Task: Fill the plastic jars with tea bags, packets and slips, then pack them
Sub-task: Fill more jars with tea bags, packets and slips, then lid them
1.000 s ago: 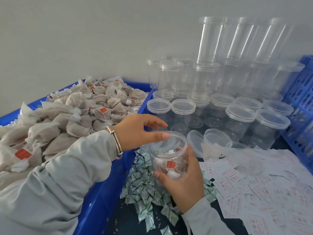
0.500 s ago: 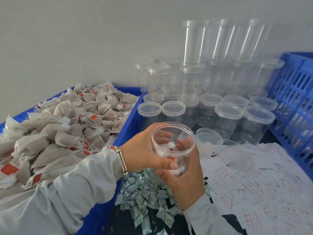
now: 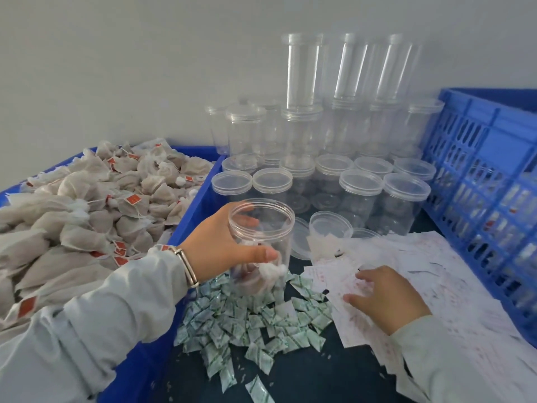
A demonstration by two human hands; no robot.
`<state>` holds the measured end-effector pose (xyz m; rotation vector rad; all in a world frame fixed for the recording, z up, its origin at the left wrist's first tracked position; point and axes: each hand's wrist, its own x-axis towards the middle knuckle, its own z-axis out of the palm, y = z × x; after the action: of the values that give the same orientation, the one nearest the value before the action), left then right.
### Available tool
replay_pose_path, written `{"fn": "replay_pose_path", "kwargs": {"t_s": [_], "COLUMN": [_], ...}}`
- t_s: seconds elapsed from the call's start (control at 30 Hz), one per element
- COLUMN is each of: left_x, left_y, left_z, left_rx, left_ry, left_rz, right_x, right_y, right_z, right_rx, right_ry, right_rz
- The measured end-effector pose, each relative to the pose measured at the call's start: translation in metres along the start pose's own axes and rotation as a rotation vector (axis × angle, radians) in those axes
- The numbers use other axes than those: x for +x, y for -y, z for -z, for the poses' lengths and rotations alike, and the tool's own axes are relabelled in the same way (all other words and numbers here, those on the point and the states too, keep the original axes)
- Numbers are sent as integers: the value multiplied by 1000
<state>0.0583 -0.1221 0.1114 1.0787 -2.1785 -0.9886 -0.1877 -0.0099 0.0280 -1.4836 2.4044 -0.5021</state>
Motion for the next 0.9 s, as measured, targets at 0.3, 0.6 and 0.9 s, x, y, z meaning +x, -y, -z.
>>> {"fn": "replay_pose_path", "kwargs": {"t_s": [0.3, 0.6, 0.9], "left_x": [-3, -3, -3], "left_y": [-1, 3, 5], "left_z": [-2, -5, -7], "left_rx": [56, 152, 180], "left_ry": [62, 133, 156], "left_rz": [17, 24, 31], "right_x": [0, -1, -17], "right_y": [-1, -6, 24], "right_z": [-18, -18, 11], "right_rx": [78, 303, 463], "right_ry": [-17, -200, -612], "right_rz": [-43, -42, 149]}}
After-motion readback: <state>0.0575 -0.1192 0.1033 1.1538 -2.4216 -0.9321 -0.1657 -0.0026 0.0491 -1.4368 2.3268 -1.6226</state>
